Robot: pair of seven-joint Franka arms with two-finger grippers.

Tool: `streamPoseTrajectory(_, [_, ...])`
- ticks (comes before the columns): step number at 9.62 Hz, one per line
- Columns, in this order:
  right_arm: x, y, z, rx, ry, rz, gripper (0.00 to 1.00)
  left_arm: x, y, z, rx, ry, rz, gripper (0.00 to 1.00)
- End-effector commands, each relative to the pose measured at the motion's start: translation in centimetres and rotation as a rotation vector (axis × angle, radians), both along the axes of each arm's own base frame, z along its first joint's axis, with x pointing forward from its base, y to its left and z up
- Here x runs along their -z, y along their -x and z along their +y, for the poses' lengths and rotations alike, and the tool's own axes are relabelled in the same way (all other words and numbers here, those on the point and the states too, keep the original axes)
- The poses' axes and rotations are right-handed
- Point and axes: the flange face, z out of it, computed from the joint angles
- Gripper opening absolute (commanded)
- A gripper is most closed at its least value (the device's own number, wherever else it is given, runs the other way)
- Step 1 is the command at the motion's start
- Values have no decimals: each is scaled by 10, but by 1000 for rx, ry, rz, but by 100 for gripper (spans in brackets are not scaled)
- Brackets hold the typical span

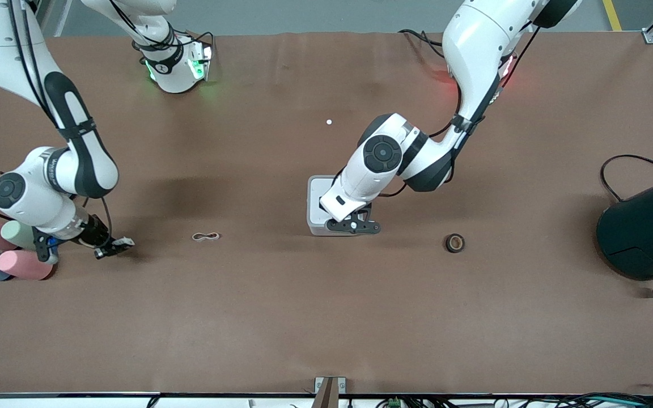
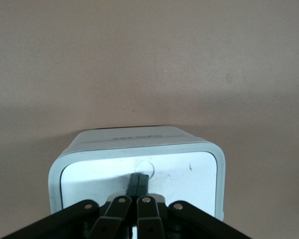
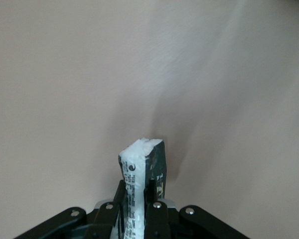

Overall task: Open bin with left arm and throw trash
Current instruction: 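Carry the packet with the right gripper while the left gripper grasps tape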

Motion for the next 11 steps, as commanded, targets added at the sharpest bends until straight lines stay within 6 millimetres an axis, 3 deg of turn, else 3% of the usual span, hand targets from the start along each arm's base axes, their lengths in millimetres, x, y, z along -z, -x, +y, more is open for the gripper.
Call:
streamPoseTrajectory(1, [-45,-22,51,29,-20,44,0,-91,-56,132,-77,-139,82,0])
streamPoseTrajectory(2, [-78,-37,84,69,-31,55,0,-92,-59,137,-86,-138,81,0])
streamPoseTrajectory(3, [-103,-43,132,115,-36,72,0,-90,-58,136,-86,-140,84,0])
streamPoseTrajectory(7, [-154,-27,274,10,-92,60,0,-91,-64,159,-53,-143,80,1])
streamPoseTrajectory(8, [-161,-17,310,-29,-137,61,0,-87,-69,178,-56,-149,88,4])
streamPoseTrajectory(9, [-169,-2,353,-89,-148,48,0,-73,-84,224,-13,-154,99,45])
streamPoseTrajectory(10, [-173,16,394,-140,-153,40,0,-48,-105,284,73,-181,78,99])
streamPoseTrajectory(11, [-172,24,422,-178,-166,15,0,-27,-114,310,102,-176,24,100])
